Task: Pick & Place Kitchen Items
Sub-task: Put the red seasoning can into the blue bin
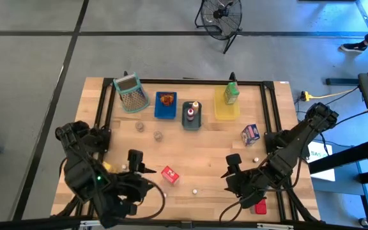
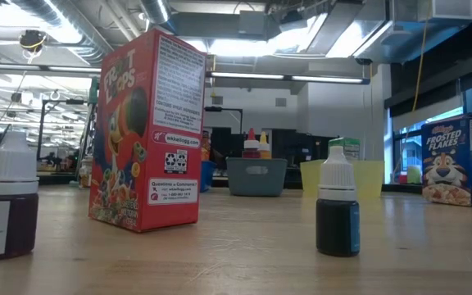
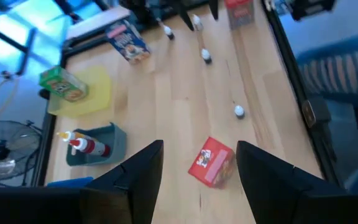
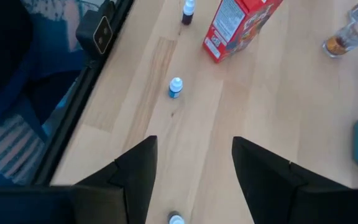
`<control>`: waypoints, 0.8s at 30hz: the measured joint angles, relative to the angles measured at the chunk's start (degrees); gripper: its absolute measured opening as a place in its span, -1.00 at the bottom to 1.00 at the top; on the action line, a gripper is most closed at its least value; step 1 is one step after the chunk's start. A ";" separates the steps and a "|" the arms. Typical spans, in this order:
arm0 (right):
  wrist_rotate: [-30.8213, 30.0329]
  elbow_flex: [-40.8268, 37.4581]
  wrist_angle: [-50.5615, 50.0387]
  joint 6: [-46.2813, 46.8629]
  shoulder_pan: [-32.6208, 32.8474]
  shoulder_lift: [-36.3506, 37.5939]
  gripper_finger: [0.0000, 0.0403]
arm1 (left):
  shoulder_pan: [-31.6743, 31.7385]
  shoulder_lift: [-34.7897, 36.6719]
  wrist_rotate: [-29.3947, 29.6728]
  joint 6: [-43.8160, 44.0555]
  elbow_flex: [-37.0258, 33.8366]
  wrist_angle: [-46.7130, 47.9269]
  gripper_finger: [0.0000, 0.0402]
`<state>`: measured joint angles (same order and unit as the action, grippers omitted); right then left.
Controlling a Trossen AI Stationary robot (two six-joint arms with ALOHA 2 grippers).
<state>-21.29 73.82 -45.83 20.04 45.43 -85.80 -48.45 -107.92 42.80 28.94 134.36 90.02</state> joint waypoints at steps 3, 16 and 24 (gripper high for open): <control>-0.15 0.00 -0.02 -1.77 -0.59 0.00 0.05 | -0.84 -0.09 4.35 4.03 -2.15 -0.05 -0.01; -0.12 0.00 -0.04 -7.91 -2.25 0.00 0.05 | 1.06 -0.15 -0.18 12.33 -21.07 -0.05 -0.01; -0.12 0.00 0.27 -8.95 -3.20 0.00 0.05 | 2.49 -0.15 2.10 11.42 -23.27 -0.22 -0.01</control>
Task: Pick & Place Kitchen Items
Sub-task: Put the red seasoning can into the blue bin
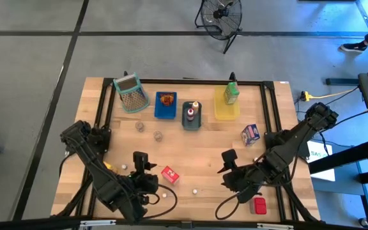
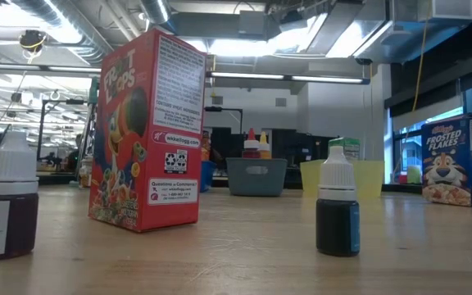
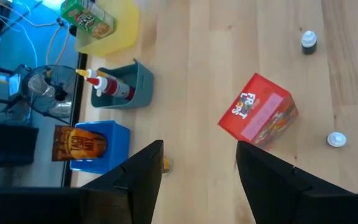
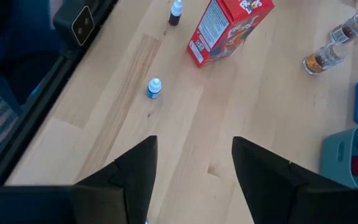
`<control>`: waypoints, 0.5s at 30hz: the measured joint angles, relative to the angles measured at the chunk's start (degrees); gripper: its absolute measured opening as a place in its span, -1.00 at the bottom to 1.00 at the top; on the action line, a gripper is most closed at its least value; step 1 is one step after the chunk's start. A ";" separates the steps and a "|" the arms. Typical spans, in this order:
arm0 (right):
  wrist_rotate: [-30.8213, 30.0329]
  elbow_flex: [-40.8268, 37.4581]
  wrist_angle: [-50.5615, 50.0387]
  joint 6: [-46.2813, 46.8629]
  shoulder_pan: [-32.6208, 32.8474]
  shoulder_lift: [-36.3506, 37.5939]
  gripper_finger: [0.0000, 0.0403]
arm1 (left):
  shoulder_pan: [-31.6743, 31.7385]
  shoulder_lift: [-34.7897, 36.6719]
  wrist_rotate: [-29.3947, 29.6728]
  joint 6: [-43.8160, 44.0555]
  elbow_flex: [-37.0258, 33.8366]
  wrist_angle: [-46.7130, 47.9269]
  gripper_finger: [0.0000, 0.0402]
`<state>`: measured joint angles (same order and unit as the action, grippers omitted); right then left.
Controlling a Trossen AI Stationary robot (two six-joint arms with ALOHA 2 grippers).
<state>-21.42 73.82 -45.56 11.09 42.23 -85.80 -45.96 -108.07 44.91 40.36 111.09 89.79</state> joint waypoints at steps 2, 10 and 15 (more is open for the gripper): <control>0.01 0.00 0.07 0.00 -0.12 0.00 0.05 | 0.21 0.00 -0.01 0.15 0.00 -0.02 -0.01; 0.47 0.00 0.20 1.31 -0.16 0.00 0.05 | 0.32 0.00 0.48 -1.04 0.00 0.09 0.05; 0.51 0.00 0.37 1.51 -0.16 0.02 0.05 | 0.50 0.00 0.65 -1.07 0.00 0.20 0.26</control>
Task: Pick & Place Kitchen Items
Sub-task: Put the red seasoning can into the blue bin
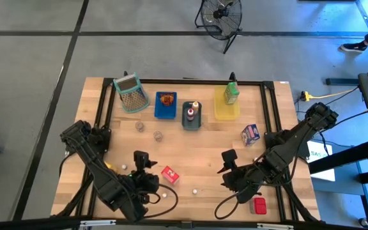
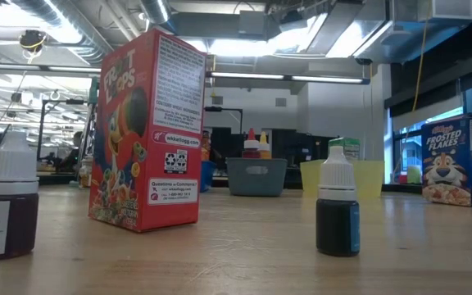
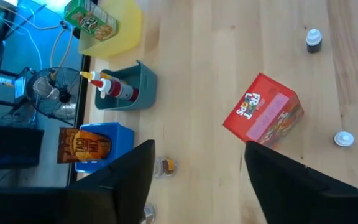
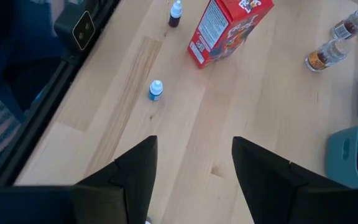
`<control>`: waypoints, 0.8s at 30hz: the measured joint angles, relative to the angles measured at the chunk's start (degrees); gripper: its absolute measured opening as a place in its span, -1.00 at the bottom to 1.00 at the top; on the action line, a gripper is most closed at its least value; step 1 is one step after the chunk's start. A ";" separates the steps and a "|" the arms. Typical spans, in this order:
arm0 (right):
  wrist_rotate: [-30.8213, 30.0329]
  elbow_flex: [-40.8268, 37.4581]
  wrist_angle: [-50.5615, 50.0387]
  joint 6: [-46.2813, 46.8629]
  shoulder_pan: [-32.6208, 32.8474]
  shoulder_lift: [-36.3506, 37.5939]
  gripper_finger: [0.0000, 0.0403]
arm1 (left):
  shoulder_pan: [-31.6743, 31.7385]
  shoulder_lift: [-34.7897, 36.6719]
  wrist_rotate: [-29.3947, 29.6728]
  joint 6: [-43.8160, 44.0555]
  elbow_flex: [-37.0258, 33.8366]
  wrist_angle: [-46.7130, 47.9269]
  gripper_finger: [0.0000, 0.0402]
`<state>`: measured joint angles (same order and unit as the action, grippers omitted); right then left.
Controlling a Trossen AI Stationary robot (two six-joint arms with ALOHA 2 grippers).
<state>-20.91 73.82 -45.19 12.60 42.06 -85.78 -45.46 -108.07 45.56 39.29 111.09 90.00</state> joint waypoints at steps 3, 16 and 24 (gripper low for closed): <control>0.11 0.00 0.00 0.24 0.01 -0.01 0.05 | 0.35 0.00 0.33 -0.01 0.00 0.00 0.37; 4.95 6.08 -20.37 38.65 -0.02 0.07 0.05 | 0.28 0.00 1.72 -4.00 0.00 0.02 0.44; 24.33 6.14 -23.47 61.37 0.61 0.07 0.05 | 2.30 0.01 4.66 -5.30 0.02 0.02 0.44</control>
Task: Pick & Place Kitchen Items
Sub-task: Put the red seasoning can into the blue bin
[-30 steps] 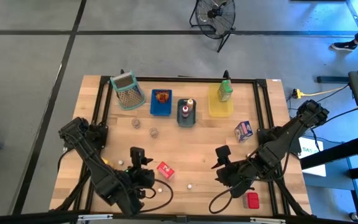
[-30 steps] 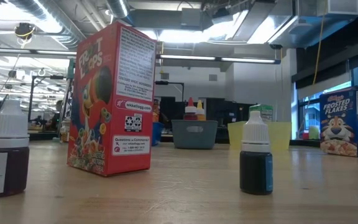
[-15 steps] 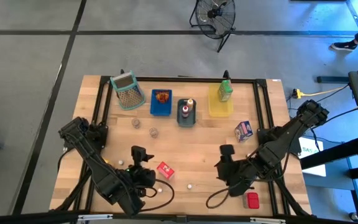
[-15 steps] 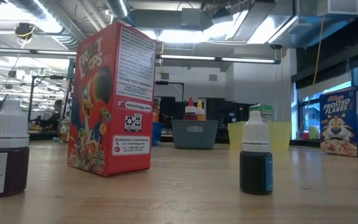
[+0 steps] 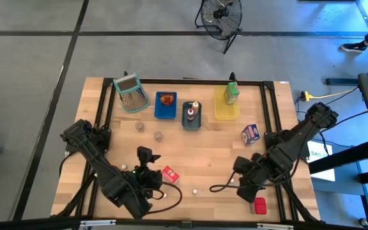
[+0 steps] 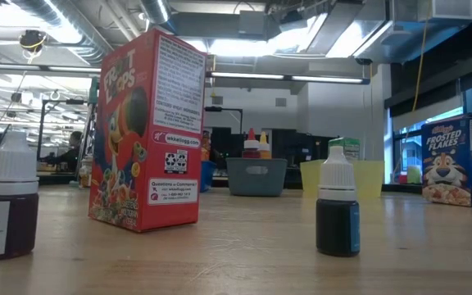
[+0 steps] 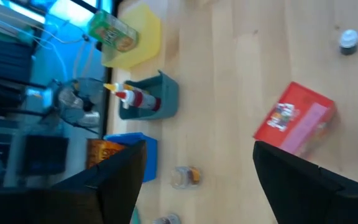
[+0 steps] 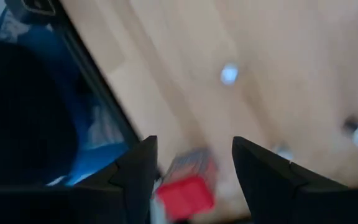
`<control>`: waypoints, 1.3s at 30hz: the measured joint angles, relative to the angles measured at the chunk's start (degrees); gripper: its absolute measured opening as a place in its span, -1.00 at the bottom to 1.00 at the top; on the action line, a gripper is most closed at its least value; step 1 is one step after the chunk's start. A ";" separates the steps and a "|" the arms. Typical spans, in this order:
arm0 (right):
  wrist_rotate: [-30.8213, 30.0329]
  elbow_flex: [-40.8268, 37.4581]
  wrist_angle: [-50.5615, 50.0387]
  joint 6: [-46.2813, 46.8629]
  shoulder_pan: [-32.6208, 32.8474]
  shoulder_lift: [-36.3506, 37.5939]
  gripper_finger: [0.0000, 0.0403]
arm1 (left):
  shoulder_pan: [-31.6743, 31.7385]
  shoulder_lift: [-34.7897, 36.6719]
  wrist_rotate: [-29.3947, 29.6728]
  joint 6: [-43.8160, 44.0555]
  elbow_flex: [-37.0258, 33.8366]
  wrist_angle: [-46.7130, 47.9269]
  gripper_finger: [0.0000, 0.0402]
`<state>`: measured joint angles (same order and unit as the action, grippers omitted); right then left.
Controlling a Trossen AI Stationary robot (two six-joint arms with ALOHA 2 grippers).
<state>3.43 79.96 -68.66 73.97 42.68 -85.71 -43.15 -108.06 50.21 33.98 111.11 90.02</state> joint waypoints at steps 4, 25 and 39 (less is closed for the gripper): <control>4.67 0.00 -0.36 8.51 1.88 0.00 0.05 | 1.29 0.01 2.73 -4.34 0.00 0.00 0.44; 2.77 0.00 1.08 61.52 19.26 -2.22 0.05 | 17.49 0.38 8.48 -19.69 0.02 0.00 0.45; 5.92 0.00 2.68 64.71 19.89 -9.48 0.05 | 22.73 0.49 7.98 -21.28 0.04 -0.02 0.45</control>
<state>9.34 79.96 -65.98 138.68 62.57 -95.20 -20.43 -107.57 58.19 12.71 111.15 90.00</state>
